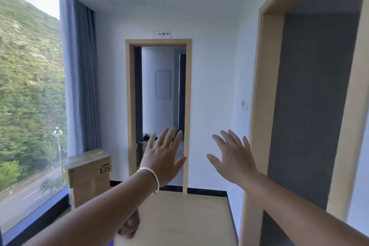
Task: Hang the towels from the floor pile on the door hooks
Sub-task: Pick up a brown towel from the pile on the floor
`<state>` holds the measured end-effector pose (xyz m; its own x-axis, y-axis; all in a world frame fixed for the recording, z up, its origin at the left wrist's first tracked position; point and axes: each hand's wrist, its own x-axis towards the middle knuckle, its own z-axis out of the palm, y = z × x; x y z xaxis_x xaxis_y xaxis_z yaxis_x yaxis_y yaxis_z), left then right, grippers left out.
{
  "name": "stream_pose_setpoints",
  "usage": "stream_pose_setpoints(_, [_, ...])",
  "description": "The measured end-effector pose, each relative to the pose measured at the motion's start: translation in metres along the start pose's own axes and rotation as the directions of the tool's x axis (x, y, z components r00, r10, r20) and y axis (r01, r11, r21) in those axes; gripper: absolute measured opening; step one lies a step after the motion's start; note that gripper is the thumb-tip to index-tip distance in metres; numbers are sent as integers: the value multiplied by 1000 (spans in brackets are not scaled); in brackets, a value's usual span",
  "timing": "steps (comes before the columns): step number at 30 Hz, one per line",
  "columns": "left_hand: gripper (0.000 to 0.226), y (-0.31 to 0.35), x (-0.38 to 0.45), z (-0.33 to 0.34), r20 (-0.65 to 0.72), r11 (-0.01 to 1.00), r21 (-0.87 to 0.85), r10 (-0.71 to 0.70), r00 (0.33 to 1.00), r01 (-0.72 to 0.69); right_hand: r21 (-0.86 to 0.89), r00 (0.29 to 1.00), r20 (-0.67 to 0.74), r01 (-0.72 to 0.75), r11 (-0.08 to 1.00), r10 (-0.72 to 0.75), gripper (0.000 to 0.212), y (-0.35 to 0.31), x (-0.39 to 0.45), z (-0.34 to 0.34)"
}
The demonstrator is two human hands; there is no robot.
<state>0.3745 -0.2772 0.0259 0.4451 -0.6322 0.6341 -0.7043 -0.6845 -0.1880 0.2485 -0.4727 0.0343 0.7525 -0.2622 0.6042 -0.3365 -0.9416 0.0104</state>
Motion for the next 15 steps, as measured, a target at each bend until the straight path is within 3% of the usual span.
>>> stream_pose_setpoints(15, [75, -71, 161, 159, 10, 995, -66, 76, 997, -76, -92, 993, 50, -100, 991, 105, 64, 26, 160, 123])
